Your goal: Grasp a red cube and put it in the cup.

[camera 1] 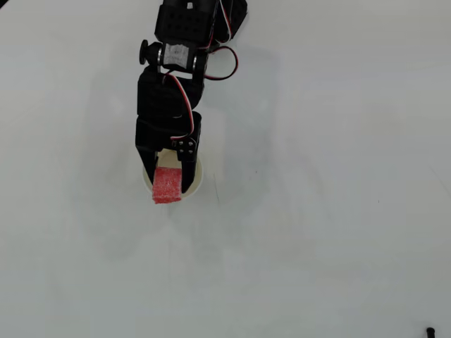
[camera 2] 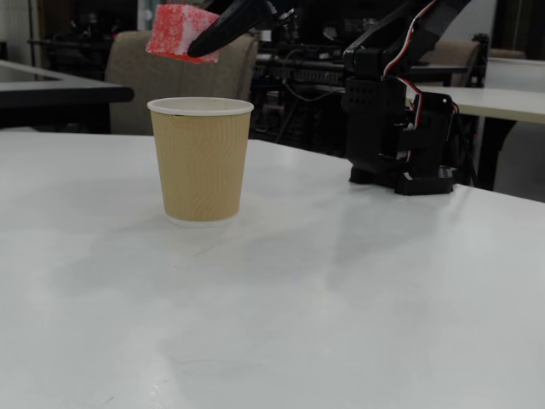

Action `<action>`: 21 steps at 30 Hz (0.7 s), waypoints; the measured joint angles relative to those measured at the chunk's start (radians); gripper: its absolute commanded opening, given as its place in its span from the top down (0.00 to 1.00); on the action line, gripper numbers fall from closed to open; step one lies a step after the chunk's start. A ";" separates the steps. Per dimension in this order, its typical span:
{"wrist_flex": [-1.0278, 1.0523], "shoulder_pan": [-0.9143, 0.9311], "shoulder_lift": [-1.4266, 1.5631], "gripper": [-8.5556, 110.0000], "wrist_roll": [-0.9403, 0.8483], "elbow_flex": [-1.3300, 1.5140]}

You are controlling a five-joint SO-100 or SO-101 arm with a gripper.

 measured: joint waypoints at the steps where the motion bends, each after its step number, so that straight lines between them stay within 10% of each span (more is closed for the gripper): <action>1: 0.002 -0.003 0.000 0.81 0.000 0.000; 21: 0.049 0.014 0.025 0.70 0.008 0.006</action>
